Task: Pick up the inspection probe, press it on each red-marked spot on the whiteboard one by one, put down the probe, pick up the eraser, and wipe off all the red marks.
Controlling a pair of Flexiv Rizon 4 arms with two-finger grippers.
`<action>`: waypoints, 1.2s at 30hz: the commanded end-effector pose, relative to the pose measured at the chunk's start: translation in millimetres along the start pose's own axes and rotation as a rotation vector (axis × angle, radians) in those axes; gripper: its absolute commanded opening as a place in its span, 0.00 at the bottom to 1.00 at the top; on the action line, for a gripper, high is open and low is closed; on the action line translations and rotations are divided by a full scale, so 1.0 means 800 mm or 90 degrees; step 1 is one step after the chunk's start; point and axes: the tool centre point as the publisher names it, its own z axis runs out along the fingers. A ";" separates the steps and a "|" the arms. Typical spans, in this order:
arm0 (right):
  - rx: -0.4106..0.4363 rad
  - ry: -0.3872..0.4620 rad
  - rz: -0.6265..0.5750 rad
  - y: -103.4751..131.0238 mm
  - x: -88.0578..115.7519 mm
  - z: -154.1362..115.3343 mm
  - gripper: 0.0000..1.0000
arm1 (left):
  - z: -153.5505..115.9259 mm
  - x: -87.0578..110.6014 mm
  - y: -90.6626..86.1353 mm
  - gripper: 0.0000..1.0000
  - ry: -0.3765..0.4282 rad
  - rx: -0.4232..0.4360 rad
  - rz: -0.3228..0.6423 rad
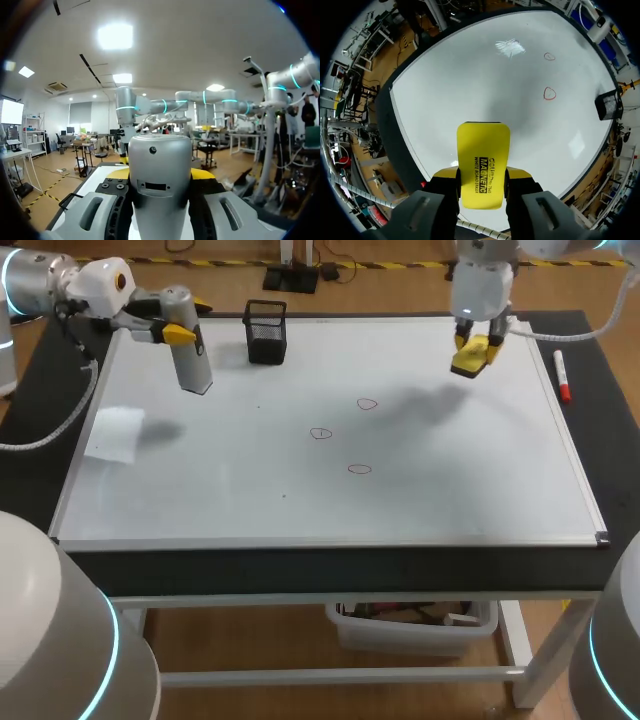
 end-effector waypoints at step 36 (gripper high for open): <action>0.057 0.003 -0.335 0.318 -0.187 0.049 0.00 | 0.005 0.007 -0.005 0.00 -0.079 -0.006 0.001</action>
